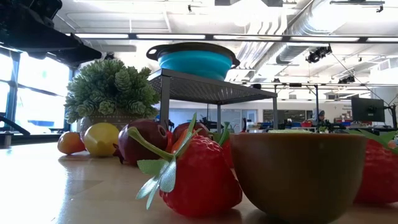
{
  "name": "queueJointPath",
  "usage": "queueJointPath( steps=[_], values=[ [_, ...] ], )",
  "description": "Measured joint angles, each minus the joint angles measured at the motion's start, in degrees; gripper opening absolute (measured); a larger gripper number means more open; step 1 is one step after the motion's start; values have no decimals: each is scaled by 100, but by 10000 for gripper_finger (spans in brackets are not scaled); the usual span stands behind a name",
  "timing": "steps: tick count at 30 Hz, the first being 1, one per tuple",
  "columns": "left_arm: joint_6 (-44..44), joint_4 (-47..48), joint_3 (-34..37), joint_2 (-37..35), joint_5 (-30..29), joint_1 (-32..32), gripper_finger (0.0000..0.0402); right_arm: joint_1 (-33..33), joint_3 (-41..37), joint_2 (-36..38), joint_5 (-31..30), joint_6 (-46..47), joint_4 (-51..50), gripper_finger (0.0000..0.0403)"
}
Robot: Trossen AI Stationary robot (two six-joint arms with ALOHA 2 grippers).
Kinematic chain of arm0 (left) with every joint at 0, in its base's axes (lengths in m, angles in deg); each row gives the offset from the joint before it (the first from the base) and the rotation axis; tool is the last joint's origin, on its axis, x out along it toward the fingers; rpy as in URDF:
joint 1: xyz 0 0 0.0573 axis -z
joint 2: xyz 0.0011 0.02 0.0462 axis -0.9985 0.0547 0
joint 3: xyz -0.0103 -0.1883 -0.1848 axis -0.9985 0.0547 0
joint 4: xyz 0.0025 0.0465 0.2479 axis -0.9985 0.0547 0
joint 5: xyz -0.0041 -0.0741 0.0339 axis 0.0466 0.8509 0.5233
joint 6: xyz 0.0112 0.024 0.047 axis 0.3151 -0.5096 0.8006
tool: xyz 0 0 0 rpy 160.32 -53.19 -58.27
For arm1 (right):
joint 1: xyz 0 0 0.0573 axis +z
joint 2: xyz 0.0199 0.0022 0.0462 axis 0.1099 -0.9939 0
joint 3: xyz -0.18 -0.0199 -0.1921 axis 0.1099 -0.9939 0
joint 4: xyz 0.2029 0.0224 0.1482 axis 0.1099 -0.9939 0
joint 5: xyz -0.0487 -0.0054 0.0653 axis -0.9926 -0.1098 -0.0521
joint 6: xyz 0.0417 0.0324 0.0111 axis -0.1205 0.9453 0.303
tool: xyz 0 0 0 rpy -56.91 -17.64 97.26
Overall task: Pick & Place Fruit
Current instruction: Put the pear into the blue strainer bowl on the shelf
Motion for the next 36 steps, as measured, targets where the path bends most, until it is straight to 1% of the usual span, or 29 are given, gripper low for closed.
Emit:
queueJointPath(
  steps=[3, 5, 9, 12, 16, 21, 24, 27, 29, 31, 36],
  values=[
    [-1, 2, 0, 2, 0, 0, 294, 106, -2, -2, 147, 348, -67, 2],
    [0, 2, 0, 1, 0, 1, 294, 187, -2, -4, 132, 484, -65, 2],
    [1, 4, 0, 1, 0, 0, 294, 299, -2, -116, 64, 496, -65, 3],
    [0, 4, 0, 2, 0, 2, 294, 333, -2, -245, 62, 431, -61, 16],
    [-1, 4, 0, 1, 0, 1, 294, 331, -2, -478, 120, 356, -40, 65],
    [0, 4, 0, 2, 0, 2, 294, 320, -4, -735, -40, 347, 9, 158],
    [1, 5, 0, 1, -2, 0, 294, 320, -2, -841, -33, 335, 7, 214],
    [-1, 7, 0, 2, 0, 0, 294, 320, -4, -896, 5, 292, 6, 257],
    [-1, 7, 0, 1, 0, 1, 294, 320, -4, -905, 14, 166, 8, 276],
    [0, 7, 0, 2, 0, 0, 294, 320, -4, -903, 10, 170, 11, 286],
    [2, 52, -2, 0, 0, 0, 294, 328, -4, -903, 90, 201, 11, 285]
  ],
)
